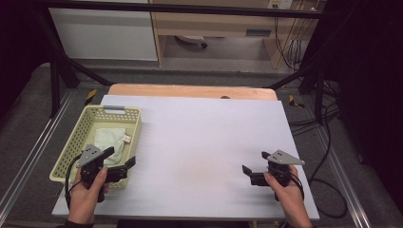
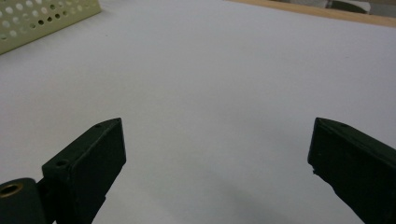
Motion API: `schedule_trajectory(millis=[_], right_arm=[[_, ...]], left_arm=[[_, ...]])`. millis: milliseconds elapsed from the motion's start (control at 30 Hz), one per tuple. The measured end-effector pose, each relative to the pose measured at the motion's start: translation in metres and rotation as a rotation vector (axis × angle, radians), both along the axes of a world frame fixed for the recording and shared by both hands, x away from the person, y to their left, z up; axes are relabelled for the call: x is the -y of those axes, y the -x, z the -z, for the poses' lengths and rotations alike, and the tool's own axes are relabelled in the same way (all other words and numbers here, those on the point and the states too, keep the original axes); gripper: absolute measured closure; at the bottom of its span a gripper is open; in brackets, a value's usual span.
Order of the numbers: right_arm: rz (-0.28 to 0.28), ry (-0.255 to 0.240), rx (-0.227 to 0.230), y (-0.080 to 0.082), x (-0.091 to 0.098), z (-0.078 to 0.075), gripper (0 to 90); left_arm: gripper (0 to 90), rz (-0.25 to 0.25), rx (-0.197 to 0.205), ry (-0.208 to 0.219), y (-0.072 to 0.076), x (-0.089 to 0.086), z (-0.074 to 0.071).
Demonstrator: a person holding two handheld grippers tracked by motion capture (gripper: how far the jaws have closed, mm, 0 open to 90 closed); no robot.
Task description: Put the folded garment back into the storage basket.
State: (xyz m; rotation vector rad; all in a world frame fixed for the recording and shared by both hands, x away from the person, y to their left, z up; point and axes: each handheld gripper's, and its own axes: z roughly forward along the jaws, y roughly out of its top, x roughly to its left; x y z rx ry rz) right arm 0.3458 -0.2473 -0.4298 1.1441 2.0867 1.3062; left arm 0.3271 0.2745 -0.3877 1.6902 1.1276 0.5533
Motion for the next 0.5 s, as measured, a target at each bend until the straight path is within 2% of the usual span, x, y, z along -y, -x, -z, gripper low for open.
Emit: schedule_trajectory(millis=[67,100,167,200,367,467,500], right_arm=[[-0.012,-0.006,-0.001,-0.001,-0.004,0.004,4.6],[-0.020,-0.001,0.004,-0.001,-0.007,0.006,4.6],[-0.032,0.010,0.021,-0.002,-0.013,0.008,4.3],[-0.033,0.008,0.026,-0.002,-0.016,0.008,4.3],[-0.039,-0.015,0.026,-0.010,-0.030,0.009,4.0],[-0.030,-0.029,0.033,-0.013,-0.033,0.006,4.0],[-0.030,-0.029,0.033,-0.013,-0.033,0.006,4.0]], left_arm=[[7.8,0.009,-0.003,-0.005,0.001,0.002,-0.001],[7.9,0.016,-0.017,0.007,0.001,0.004,-0.002],[8.7,0.053,-0.044,0.063,0.004,0.008,-0.006],[7.7,0.071,-0.043,0.062,0.005,0.012,-0.008],[6.8,0.113,-0.006,-0.003,0.011,0.037,-0.012],[7.3,0.133,-0.011,-0.056,0.011,0.058,-0.003],[7.6,0.133,-0.011,-0.056,0.011,0.058,-0.003]])
